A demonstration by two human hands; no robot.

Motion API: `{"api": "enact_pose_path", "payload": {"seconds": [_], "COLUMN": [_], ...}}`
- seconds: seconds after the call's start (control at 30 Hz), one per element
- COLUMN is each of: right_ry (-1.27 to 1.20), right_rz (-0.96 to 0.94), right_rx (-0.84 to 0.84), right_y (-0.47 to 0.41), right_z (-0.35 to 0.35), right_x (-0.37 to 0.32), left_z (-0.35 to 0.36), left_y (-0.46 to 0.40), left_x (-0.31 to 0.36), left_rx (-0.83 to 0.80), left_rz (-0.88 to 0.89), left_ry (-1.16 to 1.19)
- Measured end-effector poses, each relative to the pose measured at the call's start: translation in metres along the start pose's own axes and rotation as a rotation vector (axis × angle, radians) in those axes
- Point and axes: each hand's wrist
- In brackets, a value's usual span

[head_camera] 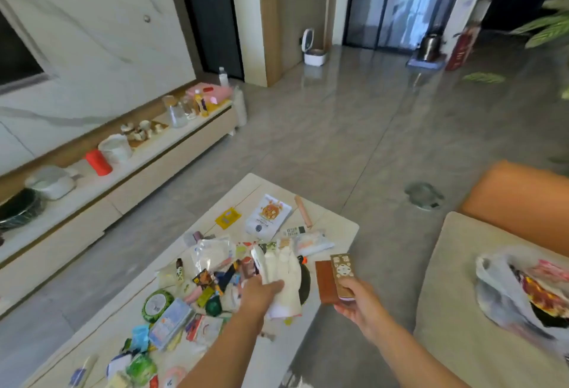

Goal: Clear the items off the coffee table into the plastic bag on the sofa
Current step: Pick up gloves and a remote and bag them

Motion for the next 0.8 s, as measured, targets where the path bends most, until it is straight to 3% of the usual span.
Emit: {"api": "enact_pose_path", "payload": {"seconds": [0.5,0.8], "right_ry": [-0.245,-0.497], "right_rz": [-0.07,-0.018], "right_rx": [0.276,0.632], "right_y": [-0.08,-0.113], "right_z": [-0.152,-0.234], "right_x": [-0.096,-0.124], "left_z": [0.224,0.36], "left_y": [0.04,0.047], "left_x": [0.079,0.114], "left_rx": [-0.233,-0.58], "left_rz": [0.105,0.218], "left_ry": [-0.184,-0.376]}}
Point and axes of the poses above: each hand's wrist, its own y-axis away from the middle knuckle, its own z-axis out of the palm, x = y × z, and after that the axes turned 15 degrees about x, right-handed
